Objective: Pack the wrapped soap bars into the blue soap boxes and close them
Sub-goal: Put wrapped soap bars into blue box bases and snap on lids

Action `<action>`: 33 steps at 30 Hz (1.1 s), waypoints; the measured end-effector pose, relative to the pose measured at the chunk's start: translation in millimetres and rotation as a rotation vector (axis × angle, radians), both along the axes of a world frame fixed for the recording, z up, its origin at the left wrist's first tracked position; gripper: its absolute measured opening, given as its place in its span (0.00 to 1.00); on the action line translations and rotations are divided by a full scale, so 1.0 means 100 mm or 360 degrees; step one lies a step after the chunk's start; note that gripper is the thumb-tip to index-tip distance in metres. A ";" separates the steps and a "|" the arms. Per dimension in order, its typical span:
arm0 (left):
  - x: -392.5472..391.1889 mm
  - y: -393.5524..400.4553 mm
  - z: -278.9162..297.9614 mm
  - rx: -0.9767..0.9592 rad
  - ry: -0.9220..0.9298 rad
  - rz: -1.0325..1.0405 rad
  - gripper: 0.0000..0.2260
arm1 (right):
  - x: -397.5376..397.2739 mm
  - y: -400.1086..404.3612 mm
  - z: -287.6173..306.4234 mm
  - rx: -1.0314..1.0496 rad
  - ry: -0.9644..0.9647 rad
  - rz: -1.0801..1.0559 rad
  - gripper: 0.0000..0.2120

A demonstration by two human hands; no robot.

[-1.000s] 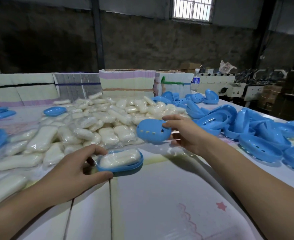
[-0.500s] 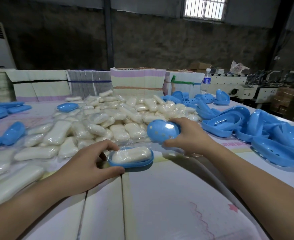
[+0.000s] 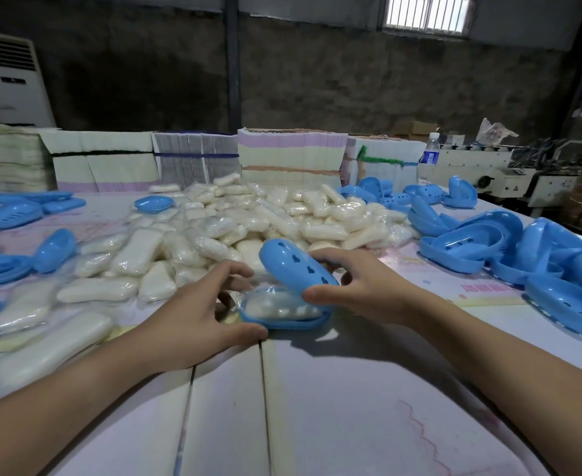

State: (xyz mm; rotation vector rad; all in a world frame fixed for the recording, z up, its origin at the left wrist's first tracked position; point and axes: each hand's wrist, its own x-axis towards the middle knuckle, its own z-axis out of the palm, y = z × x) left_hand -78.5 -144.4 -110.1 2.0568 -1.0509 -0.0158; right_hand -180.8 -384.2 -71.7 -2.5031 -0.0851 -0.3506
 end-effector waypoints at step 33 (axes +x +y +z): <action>-0.03 0.02 0.06 0.0090 -0.0058 -0.0096 0.27 | -0.05 0.14 -0.01 -0.0421 0.0017 0.0272 0.32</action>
